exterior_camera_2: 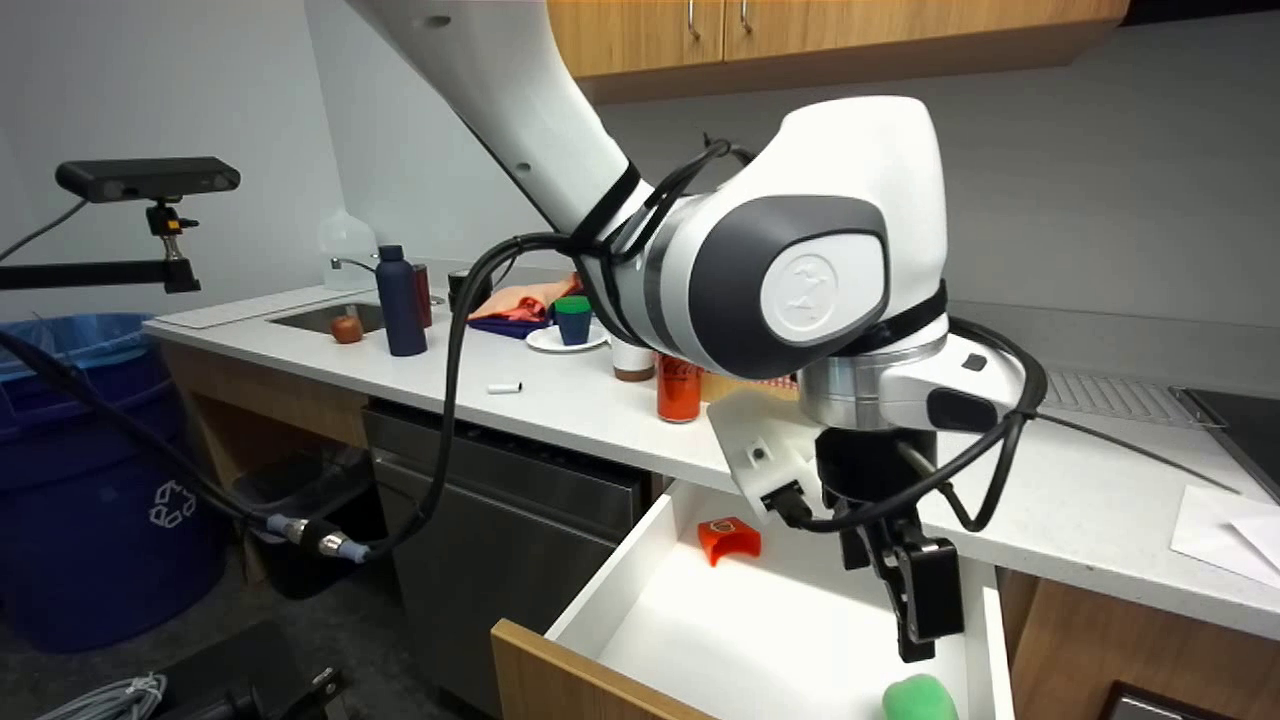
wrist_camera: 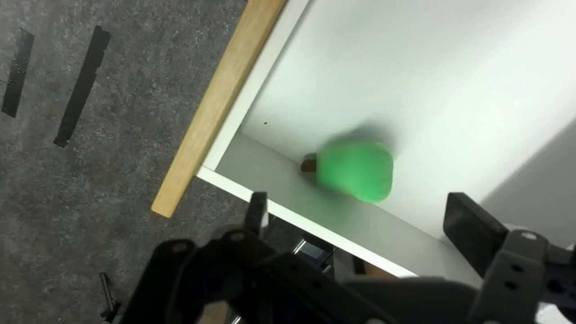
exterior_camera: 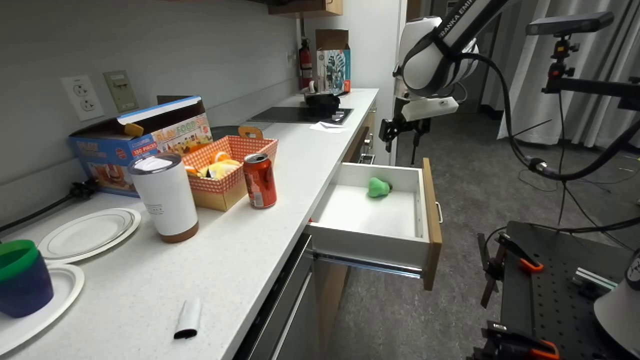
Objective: Open the top drawer and remove the green object
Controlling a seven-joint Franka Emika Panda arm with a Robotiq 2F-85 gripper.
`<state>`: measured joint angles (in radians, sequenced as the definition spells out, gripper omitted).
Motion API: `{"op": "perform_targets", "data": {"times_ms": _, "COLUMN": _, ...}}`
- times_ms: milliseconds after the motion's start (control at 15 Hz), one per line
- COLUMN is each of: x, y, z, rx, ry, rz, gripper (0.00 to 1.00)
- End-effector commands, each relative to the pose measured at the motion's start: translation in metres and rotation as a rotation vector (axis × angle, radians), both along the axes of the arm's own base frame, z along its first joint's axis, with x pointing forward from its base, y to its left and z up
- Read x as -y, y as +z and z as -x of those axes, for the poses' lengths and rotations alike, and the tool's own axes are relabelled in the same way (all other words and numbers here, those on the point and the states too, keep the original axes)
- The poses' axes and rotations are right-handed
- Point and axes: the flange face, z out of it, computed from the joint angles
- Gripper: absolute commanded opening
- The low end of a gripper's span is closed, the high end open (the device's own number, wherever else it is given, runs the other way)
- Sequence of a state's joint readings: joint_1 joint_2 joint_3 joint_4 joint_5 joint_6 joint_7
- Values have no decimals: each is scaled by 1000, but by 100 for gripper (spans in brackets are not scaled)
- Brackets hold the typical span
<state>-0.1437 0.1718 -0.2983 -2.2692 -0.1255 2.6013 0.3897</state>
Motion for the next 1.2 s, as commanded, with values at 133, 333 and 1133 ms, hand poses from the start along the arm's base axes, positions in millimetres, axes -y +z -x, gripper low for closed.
{"op": "perform_targets", "data": {"times_ms": 133, "x": 24, "y": -18, "z": -20, "rx": 26, "ry": 85, "rz": -114, "gripper": 100}}
{"op": "perform_targets", "data": {"times_ms": 333, "x": 41, "y": -38, "z": -34, "rx": 31, "ry": 104, "rz": -151, "gripper": 100}}
{"op": "perform_targets", "data": {"times_ms": 1133, "x": 73, "y": -114, "z": -86, "rx": 12, "ry": 58, "rz": -222, "gripper": 100}}
